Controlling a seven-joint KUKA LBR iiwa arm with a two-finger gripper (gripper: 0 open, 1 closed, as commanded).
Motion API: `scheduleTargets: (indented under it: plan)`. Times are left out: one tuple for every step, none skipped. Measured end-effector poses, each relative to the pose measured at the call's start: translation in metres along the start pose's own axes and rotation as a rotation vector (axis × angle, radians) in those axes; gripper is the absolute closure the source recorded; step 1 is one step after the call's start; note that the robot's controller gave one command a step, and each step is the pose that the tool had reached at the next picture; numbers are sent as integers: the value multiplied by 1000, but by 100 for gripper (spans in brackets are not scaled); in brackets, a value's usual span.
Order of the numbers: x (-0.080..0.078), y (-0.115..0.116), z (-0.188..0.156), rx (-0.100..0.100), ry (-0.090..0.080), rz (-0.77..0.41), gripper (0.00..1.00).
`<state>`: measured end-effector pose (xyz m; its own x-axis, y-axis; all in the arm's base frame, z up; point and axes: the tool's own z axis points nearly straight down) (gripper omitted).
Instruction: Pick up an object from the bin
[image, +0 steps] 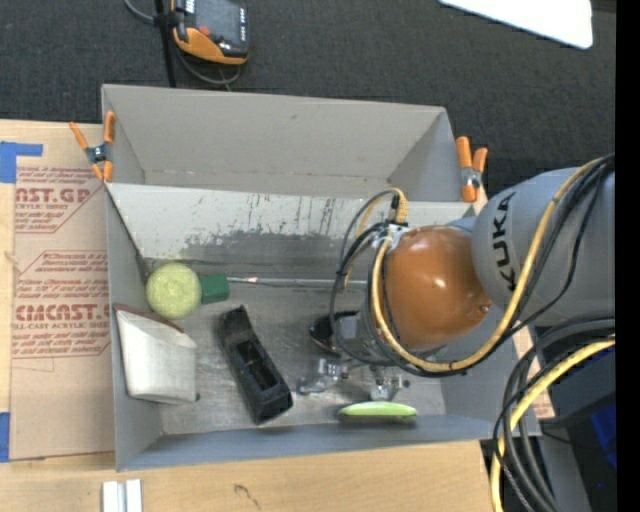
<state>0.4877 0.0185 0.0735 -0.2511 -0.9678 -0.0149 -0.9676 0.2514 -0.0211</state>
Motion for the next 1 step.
scheduleTargets:
  plan:
    - [0,0,0,0,0,0,0]
